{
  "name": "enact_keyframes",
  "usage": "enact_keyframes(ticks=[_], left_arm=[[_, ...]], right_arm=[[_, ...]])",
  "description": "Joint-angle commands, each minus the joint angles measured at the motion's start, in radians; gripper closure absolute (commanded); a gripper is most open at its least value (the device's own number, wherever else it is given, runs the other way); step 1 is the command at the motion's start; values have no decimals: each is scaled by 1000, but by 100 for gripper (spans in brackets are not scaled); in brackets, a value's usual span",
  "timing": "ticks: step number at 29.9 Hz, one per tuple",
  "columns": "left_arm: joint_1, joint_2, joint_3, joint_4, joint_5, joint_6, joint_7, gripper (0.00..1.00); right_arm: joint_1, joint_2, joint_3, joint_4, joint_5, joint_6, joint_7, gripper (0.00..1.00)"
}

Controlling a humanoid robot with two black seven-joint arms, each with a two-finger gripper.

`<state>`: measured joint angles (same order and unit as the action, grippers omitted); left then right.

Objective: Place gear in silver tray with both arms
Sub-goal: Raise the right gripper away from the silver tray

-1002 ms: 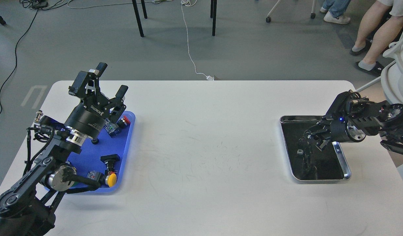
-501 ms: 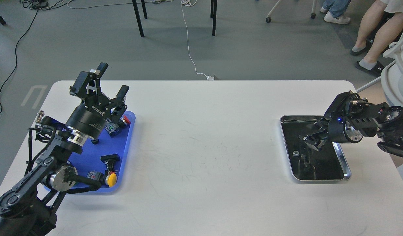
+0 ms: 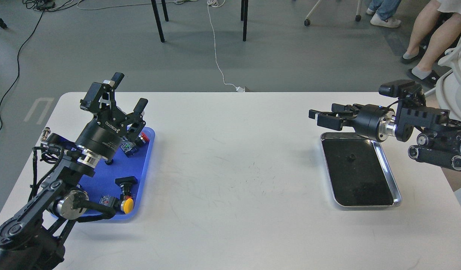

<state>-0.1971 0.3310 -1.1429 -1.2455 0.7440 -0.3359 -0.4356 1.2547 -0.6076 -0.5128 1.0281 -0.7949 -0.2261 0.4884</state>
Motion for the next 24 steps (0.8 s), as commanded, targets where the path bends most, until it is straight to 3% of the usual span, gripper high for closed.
enact_keyframes(ticks=[1,14,24], left_arm=[[5,-4,0,0,0,0,-2,2],[31,-46,8,0,1,3,-3,2],[47,-38,17,3,197,8,-6,2]], right_arm=[[-101,12,182,-2,211,42,0,3],[-460,117,712,0,703,263,0,3],[-525,114,764,3,812,350,0,3]])
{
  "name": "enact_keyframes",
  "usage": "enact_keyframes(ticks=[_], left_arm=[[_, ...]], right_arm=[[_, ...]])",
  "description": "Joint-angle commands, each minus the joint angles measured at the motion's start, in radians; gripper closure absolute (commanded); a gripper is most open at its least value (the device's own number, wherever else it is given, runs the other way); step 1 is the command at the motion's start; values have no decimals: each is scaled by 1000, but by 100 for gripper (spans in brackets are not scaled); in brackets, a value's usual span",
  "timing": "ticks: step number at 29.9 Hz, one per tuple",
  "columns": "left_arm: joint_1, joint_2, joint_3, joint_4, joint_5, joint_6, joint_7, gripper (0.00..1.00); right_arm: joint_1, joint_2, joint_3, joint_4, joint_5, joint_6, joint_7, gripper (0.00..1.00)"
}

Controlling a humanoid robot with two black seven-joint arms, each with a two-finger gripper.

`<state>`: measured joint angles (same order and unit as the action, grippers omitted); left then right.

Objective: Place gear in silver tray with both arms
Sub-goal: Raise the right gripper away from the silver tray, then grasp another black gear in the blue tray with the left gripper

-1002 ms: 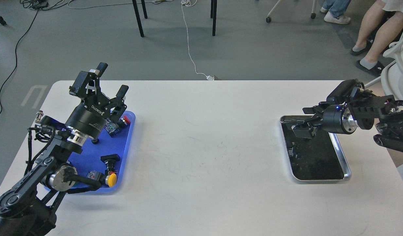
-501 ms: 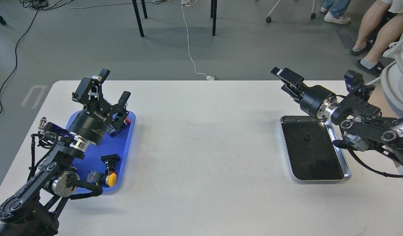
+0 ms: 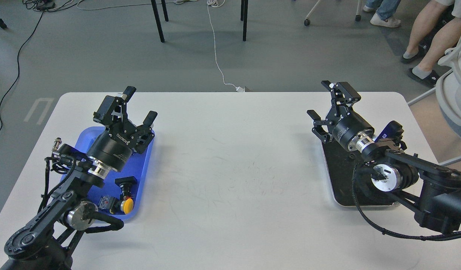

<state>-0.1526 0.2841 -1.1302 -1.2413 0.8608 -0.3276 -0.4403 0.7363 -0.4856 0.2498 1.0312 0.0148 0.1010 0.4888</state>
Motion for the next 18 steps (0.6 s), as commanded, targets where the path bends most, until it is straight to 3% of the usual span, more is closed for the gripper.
enact_keyframes(ticks=[1,7,12,15,18], left_arm=[[2,18,9,-1,119,-1,-1,2],[-18,183,47,-26,444,-5,-35,2],[-100,427,189,-33,746,2,-48,2],[-183,518,315,6,996,24,-48,2],[-263,524,406,123,1131,65,-48,2]], right_arm=[[-6,-10,2,0,2,32,0,3],[-8,-11,-1,1,-1,55,0,3],[-8,-10,-11,1,-4,55,0,3],[-9,-5,-14,1,-12,55,0,3],[-9,-2,-15,1,-16,55,0,3]])
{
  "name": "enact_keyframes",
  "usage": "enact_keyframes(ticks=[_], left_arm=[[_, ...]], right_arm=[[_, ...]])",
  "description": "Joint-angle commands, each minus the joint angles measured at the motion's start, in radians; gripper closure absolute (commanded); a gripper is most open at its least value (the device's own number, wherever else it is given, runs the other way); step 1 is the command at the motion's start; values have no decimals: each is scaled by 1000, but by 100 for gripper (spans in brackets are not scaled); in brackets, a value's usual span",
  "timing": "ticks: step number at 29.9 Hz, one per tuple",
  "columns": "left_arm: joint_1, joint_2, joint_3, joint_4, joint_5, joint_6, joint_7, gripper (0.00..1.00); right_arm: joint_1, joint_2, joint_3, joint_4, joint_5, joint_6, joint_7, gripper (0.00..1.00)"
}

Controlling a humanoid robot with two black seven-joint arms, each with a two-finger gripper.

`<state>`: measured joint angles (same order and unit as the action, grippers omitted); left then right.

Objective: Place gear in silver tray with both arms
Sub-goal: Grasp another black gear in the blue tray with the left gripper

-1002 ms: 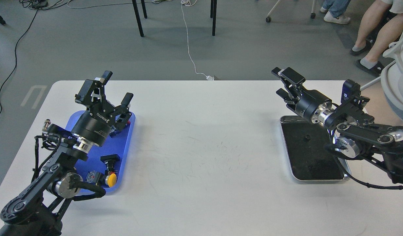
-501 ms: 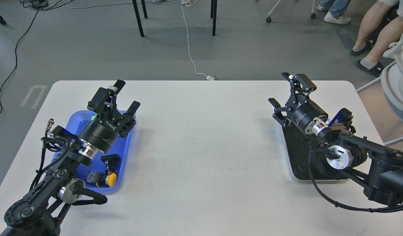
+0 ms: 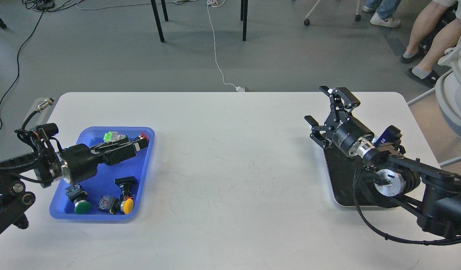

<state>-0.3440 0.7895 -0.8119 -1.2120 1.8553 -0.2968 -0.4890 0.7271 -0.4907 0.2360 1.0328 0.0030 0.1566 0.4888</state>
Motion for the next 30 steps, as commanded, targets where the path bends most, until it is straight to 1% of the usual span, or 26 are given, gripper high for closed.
enact_keyframes(ticks=[1,5,8,9,11,13,21,24,26,28,29,30], left_arm=[[-98,19,123,127,163,47,0,2],[-196,13,259,196,212,80,0,3],[-245,4,319,248,254,91,0,5],[-253,-6,330,277,265,94,0,6],[-267,-32,338,331,280,105,0,12],[-274,-38,353,344,282,105,0,17],[-285,-58,387,365,282,105,0,25],[-285,-67,392,374,282,105,0,31],[-285,-67,402,376,282,105,0,39],[-291,-67,416,379,283,105,0,48],[-293,-67,421,381,283,105,0,54],[-296,-67,428,382,283,105,0,62]], right_arm=[[0,3,-1,0,-5,0,0,3],[0,-3,-1,0,-6,0,0,3],[0,-6,-1,1,-6,0,0,3],[-2,-6,-1,1,-6,0,0,3],[-6,-6,0,1,-6,0,0,3],[-8,-6,0,4,-8,0,0,3],[-8,-6,2,4,-9,-2,0,3],[-8,-8,2,4,-11,-2,0,3],[-8,-8,2,4,-11,-2,0,3],[-8,-8,2,4,-9,-2,0,3],[-8,-8,3,4,-11,-2,0,3],[-8,-8,3,4,-11,-2,0,3]])
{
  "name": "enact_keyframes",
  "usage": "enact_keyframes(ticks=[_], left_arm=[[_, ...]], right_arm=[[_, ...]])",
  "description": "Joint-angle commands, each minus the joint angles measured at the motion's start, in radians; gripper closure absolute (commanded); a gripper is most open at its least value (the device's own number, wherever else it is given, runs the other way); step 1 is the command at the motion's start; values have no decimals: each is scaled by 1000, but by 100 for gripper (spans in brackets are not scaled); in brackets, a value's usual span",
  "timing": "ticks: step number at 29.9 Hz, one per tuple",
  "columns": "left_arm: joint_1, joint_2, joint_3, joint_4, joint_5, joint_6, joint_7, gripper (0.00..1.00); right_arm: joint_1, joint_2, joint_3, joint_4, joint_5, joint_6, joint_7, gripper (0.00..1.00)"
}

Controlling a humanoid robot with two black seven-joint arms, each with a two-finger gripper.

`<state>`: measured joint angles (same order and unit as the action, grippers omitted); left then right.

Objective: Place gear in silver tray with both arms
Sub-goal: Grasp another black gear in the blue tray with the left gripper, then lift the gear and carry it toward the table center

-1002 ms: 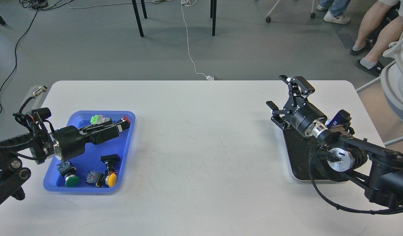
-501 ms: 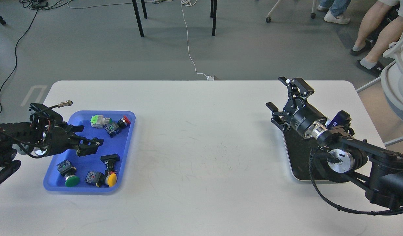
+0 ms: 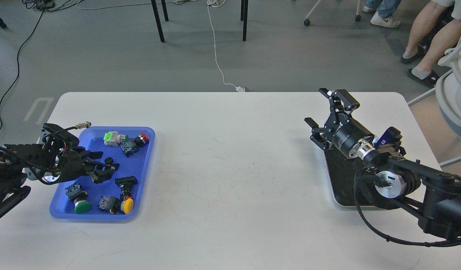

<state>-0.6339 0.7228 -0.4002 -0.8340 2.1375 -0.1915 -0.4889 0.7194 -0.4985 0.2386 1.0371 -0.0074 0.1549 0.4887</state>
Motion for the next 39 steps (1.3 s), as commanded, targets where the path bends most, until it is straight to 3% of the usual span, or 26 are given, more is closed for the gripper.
enact_keyframes(ticks=[1,3,8,17,23,27,32,39], left_arm=[[-6,0,21,6,-1,0,0,68],[-7,0,24,6,1,1,0,77],[-12,0,23,6,1,3,0,83],[-96,44,21,-34,-4,12,0,83],[-187,167,11,-209,-27,7,0,83],[-256,216,9,-393,-30,-2,0,82],[-291,172,18,-517,-15,-48,0,82],[-296,-22,23,-517,44,-89,0,81]], right_arm=[[0,0,1,0,0,0,0,3],[0,1,2,0,0,-3,0,3],[-2,0,2,0,0,-3,0,3],[-3,-3,7,1,0,-3,0,3],[-2,-3,10,0,0,-3,0,3],[15,-9,10,4,0,-3,0,3],[84,-37,7,37,0,2,0,3],[257,-51,-31,43,3,2,0,3]])
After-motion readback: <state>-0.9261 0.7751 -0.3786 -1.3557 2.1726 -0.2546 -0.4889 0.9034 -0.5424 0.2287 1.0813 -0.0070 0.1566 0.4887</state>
